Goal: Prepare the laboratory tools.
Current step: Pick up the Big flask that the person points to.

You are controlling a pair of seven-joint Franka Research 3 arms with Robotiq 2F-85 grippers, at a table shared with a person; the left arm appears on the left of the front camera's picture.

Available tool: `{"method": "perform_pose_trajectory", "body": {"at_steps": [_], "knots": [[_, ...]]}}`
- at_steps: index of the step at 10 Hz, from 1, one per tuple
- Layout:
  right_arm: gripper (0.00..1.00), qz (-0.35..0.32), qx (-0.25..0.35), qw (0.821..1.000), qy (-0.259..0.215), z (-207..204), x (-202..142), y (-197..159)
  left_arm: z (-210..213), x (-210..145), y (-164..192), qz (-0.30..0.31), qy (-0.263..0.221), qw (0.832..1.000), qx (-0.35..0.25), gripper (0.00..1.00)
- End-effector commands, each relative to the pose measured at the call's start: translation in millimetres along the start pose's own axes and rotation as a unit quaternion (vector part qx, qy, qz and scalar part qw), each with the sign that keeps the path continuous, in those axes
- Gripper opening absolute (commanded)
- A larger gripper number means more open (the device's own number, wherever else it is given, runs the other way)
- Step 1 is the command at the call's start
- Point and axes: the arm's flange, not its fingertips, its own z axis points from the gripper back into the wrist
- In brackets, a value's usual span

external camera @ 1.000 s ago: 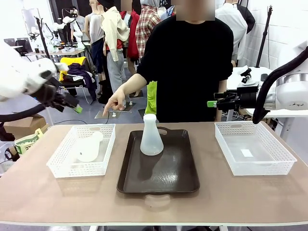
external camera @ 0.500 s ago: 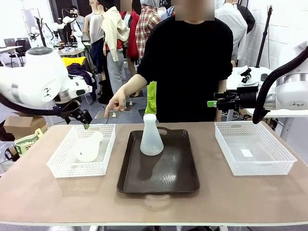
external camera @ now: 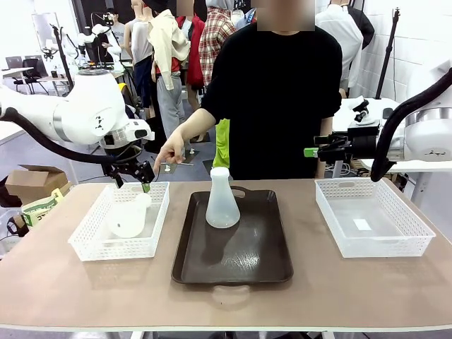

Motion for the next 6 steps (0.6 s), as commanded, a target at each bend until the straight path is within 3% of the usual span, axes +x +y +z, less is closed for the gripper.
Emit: {"method": "perform_pose_trajectory", "body": {"at_steps": [1,6], "knots": [[1.0,0.0,0.001,1.0,0.009,-0.2,1.5,-0.1,3.5,-1.4,-1.4,-0.003,-0.004,1.0,0.005,1.0],[1.0,0.0,0.001,1.0,0.009,-0.2,1.5,-0.1,-4.3,4.7,0.8,0.003,0.004,1.0,0.005,1.0]]}}
